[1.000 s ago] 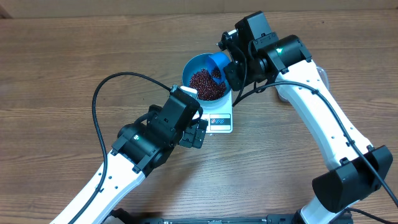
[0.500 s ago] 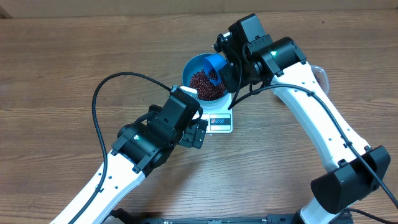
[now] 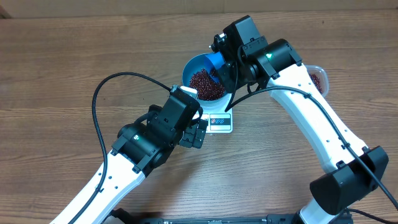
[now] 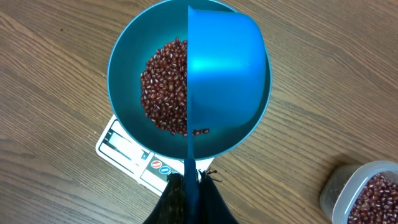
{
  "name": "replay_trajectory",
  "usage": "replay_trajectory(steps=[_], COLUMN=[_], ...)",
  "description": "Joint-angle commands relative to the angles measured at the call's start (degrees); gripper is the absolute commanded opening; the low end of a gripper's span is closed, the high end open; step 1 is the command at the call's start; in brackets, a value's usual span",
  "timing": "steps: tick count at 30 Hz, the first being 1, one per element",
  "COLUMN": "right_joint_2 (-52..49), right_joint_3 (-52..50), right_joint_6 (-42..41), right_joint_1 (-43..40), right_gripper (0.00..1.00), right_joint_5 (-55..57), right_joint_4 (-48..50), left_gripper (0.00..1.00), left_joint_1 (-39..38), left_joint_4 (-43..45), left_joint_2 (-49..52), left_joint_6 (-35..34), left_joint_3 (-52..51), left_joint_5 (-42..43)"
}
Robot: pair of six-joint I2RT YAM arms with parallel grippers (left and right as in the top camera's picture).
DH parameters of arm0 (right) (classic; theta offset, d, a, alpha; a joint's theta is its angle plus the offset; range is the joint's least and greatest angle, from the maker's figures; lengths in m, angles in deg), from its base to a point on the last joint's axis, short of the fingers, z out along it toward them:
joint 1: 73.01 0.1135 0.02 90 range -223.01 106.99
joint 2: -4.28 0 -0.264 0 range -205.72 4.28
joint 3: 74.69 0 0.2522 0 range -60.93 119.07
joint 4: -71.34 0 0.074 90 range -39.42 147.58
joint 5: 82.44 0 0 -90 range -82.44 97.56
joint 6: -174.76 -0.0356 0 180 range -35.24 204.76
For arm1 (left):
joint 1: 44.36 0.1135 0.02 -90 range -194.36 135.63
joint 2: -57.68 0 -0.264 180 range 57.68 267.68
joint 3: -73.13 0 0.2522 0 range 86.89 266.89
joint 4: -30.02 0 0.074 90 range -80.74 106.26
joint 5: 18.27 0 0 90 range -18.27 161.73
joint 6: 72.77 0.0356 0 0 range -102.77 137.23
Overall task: Scoop item into bowl and weigh 150g on scale
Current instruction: 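Tilt the blue scoop further over the teal bowl to empty it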
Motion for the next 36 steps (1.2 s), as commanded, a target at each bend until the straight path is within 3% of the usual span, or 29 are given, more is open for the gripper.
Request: replay_trajectory(steps=[1,18,21,25,29,36], right_joint_2=[2.3,2.3,2.3,2.3,2.3,2.2], right_joint_3=[1.9,1.9,1.9,1.9,1.9,1.9], right_joint_6=[-0.6,-0.6,6.1,0.2,4.8,4.1], right_joint_1=[0.2,0.2,0.3,0.3,0.7,0.7], right_gripper=[0.04,0.04,0.04,0.04,0.04,0.04], right_joint_5=[0.8,0.7,-3.9,1.3,-2.2,-2.2], right_joint_4=[0.0,-0.5,-2.9,-1.3,-2.8,-2.6], left_gripper=[1.00,0.99,1.00,0.99,1.00,1.00], left_joint_1=[0.3,0.3,0.3,0.3,0.3,0.3], left_joint_4=[0.2,0.2,0.2,0.2,0.2,0.2], left_joint_2=[-0.7,-0.7,-0.7,-0.7,-0.7,-0.7], left_joint_6=[-0.2,-0.2,-0.2,-0.2,-0.2,-0.2], left_joint_3=[1.3,1.3,1.3,1.3,1.3,1.3], left_joint_5=[-0.4,-0.4,-0.4,-0.4,-0.4,-0.4])
